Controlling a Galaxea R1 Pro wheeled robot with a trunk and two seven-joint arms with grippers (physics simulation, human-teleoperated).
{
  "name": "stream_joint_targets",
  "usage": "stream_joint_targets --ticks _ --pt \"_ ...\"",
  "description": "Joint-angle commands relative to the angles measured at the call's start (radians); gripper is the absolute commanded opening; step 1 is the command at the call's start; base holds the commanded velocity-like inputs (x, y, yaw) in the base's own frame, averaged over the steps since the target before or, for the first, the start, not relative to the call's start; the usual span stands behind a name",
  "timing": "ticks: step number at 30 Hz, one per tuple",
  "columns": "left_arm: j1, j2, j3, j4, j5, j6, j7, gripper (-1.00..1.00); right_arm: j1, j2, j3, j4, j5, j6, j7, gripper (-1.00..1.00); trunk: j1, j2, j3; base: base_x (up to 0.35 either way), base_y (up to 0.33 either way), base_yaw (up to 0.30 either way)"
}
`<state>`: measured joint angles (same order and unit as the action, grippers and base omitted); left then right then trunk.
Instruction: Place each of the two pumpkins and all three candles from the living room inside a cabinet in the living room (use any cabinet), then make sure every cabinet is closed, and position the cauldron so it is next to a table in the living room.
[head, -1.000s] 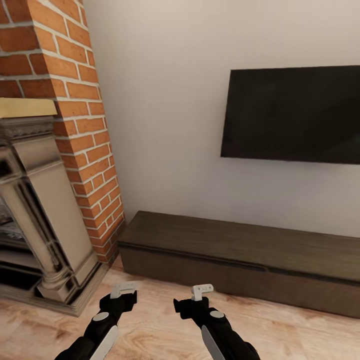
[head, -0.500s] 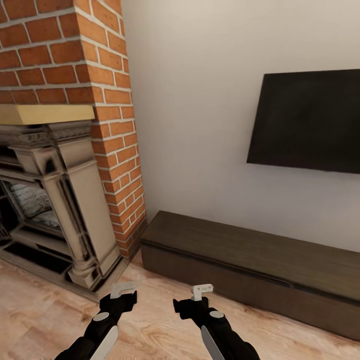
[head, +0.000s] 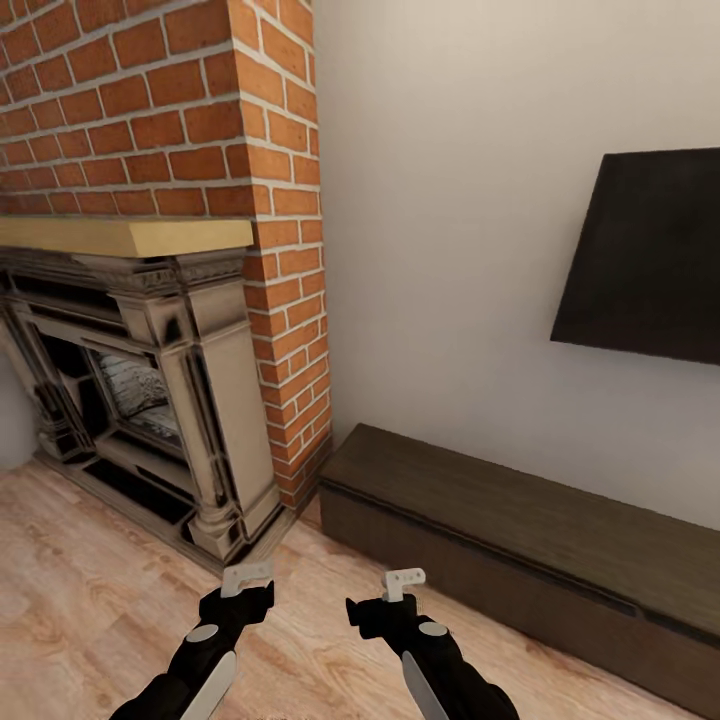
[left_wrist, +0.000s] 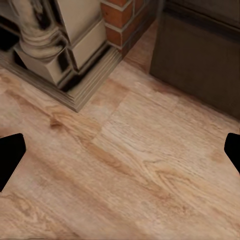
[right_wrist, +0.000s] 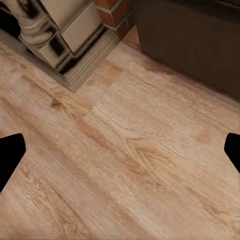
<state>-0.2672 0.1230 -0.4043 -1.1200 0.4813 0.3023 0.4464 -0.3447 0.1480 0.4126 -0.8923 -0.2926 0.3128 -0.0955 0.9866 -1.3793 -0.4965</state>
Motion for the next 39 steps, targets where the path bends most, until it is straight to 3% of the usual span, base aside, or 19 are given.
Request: stream_joint_targets --ticks 1,17,39 --pt "-0.001 0.001 -0.004 -0.001 0.008 0.002 0.009 1.00 0.000 -0.001 0.003 -0.002 -0.010 0.004 -0.010 1.00 -0.004 0.007 0.002 0.000 0.000 0.291" --pt "-0.001 0.001 -0.005 -0.001 0.008 0.001 0.009 1.00 0.000 -0.001 0.004 -0.002 -0.009 0.003 -0.009 1.00 -0.065 0.119 0.052 -0.151 0.000 0.291" --pt "-0.001 0.001 -0.007 0.041 0.013 -0.003 0.007 1.00 0.000 -0.001 0.005 -0.001 -0.002 0.003 -0.009 1.00 -0.150 0.273 0.121 -0.012 0.000 0.291"
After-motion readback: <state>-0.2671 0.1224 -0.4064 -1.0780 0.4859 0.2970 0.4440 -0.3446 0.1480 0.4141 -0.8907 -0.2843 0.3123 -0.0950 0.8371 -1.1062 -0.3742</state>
